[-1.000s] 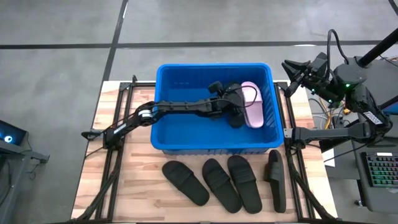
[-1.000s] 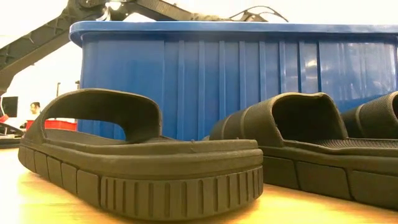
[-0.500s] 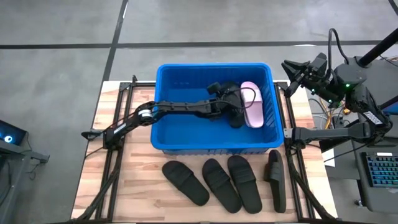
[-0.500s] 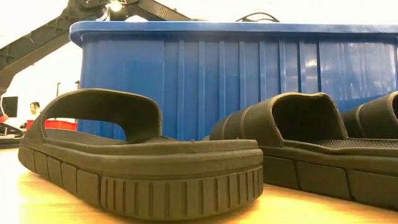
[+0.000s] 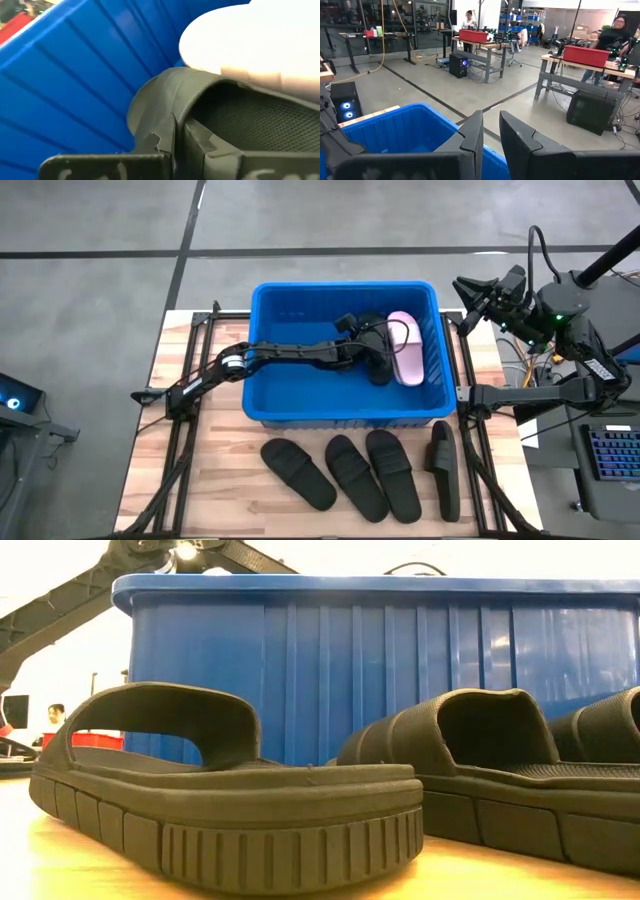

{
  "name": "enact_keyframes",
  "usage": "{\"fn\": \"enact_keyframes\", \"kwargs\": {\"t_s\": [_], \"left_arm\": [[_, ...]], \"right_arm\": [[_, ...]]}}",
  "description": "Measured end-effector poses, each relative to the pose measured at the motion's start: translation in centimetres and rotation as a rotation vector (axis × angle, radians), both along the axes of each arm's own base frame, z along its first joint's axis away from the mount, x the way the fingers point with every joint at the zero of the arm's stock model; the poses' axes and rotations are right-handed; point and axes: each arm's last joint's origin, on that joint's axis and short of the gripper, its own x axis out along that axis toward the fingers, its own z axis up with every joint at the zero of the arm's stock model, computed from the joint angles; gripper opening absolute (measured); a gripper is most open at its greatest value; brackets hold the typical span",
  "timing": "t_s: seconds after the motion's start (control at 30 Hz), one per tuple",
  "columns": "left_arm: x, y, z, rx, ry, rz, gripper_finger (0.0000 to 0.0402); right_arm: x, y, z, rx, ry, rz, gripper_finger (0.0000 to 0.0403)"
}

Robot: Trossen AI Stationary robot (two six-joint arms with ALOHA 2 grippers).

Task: Pick and place slides into bin
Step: Put the black slide into the blue bin

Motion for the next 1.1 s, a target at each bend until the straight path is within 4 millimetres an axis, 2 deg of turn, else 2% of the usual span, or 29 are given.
{"fn": "enact_keyframes", "kwargs": {"t_s": [0.3,0.43,0.57,0.9,1.1], "left_arm": [[0.0,0.2,-0.7,-0.124,-0.117,-0.009,0.0],[0.0,0.3,-0.7,-0.13,-0.115,-0.018,0.0011],[0.1,0.6,-0.7,-0.17,-0.124,-0.074,0.0059],[0.0,1.9,-0.7,-0.33,-0.18,-0.217,0.0224],[0.1,2.2,0.0,-0.376,-0.211,-0.259,0.0274]], "right_arm": [[0.0,0.0,0.0,0.0,0.0,0.0,0.0054],[0.0,0.0,0.0,-0.001,0.0,0.0,0.0054],[0.0,0.0,0.0,-0.004,0.004,0.001,0.0054],[0.0,0.0,0.0,-0.006,0.006,0.001,0.0054],[0.0,0.0,0.0,-0.007,0.006,0.001,0.0054]]}}
